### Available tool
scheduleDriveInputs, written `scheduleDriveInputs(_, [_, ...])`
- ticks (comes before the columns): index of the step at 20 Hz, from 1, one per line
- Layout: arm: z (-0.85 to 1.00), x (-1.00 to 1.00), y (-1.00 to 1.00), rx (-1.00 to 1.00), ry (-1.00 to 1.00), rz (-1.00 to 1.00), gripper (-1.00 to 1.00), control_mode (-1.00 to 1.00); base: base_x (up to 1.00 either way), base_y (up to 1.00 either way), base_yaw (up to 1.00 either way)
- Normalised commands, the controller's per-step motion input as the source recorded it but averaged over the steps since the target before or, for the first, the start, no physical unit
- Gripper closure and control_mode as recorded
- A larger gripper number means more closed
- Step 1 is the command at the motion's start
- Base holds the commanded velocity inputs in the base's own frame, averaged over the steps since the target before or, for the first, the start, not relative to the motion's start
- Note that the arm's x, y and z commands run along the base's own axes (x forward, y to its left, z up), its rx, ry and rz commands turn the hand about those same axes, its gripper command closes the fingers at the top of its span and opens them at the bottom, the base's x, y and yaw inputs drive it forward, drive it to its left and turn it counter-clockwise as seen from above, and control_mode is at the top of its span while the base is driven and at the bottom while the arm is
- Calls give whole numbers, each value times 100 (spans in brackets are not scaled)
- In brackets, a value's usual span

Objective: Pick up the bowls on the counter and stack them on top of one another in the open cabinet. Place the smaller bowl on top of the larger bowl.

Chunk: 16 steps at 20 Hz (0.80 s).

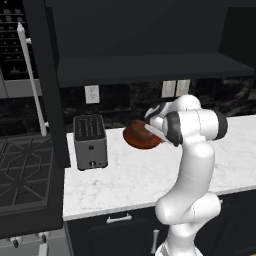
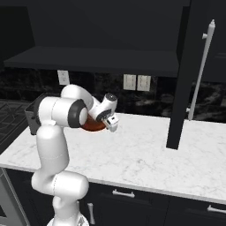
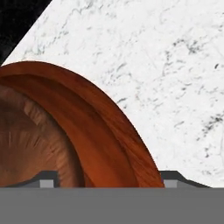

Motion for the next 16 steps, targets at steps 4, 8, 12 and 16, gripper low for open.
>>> scheduleDriveInputs(4, [0, 0, 20, -2, 0, 0, 100, -100, 0, 0, 0])
scheduleDriveInputs(8, [0, -12, 2, 0, -1, 0, 100, -100, 0, 0, 0])
scheduleDriveInputs(12, [0, -94, -29, 4, -21, -10, 100, -100, 0, 0, 0])
scheduleDriveInputs(16, [0, -100, -19, 3, -23, -17, 100, -100, 0, 0, 0])
